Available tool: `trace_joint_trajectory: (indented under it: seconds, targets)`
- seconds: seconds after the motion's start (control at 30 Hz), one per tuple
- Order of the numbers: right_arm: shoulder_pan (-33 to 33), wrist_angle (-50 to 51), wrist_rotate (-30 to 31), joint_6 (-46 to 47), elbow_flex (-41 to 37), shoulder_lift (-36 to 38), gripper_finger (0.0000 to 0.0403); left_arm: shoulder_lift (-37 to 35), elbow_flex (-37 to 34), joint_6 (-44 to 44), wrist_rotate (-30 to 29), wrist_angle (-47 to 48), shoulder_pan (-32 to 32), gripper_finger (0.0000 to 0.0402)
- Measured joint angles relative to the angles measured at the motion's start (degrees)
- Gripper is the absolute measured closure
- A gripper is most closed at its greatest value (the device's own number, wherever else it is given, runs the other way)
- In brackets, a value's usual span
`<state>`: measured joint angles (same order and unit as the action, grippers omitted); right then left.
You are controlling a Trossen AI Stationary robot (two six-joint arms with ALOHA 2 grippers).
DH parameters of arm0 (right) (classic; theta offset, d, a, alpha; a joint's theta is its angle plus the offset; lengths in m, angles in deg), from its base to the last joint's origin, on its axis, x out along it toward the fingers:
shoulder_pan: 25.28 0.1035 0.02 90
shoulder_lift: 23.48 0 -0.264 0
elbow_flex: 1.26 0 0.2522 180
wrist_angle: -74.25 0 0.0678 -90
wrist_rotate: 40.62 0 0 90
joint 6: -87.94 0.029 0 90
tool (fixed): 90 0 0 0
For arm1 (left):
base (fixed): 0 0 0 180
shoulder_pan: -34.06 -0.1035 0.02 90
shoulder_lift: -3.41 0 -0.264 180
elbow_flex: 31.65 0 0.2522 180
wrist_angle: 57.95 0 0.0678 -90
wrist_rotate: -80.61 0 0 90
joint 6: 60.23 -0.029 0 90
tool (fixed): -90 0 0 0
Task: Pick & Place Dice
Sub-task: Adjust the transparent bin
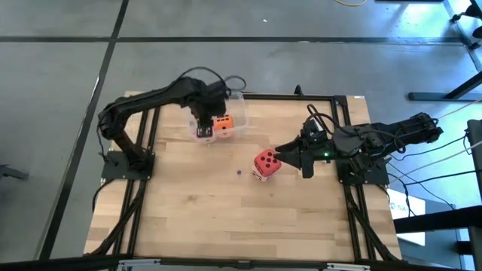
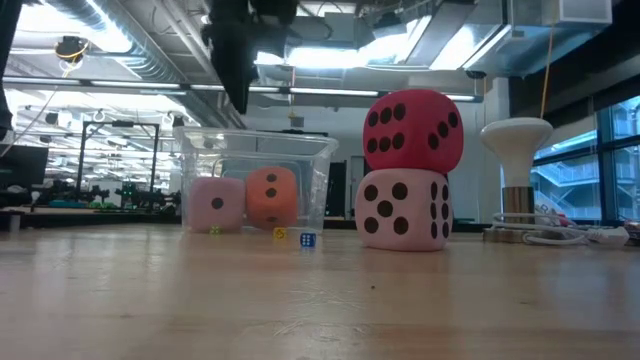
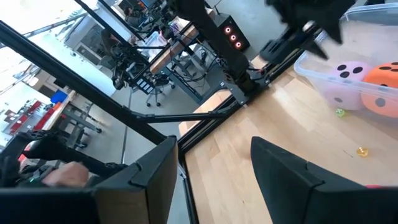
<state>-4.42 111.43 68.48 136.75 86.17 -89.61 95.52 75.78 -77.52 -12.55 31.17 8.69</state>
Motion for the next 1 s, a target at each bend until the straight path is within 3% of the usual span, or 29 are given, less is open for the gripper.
trace_joint_trajectory:
  seconds: [0.17,0.23,0.53,1.0]
  targets:
    - [0.0,0.1,1.3,0.0,0.0,0.0,0.0201,0.0,-2.9,0.9,0.2,1.1,5.9,0.0372]
    - [0.0,0.2,1.3,0.0,0.0,0.0,0.0201,0.1,-5.7,0.7,1.5,1.1,7.2,0.0392]
    - [0.7,1.2,1.5,-1.5,0.0,0.0,0.0201,0.1,-17.9,2.8,-2.6,-2.6,6.4,0.0401]
    - [0.6,1.1,1.5,-1.1,0.0,0.0,0.0201,0.1,-21.2,4.7,-2.6,-13.3,1.2,0.0401]
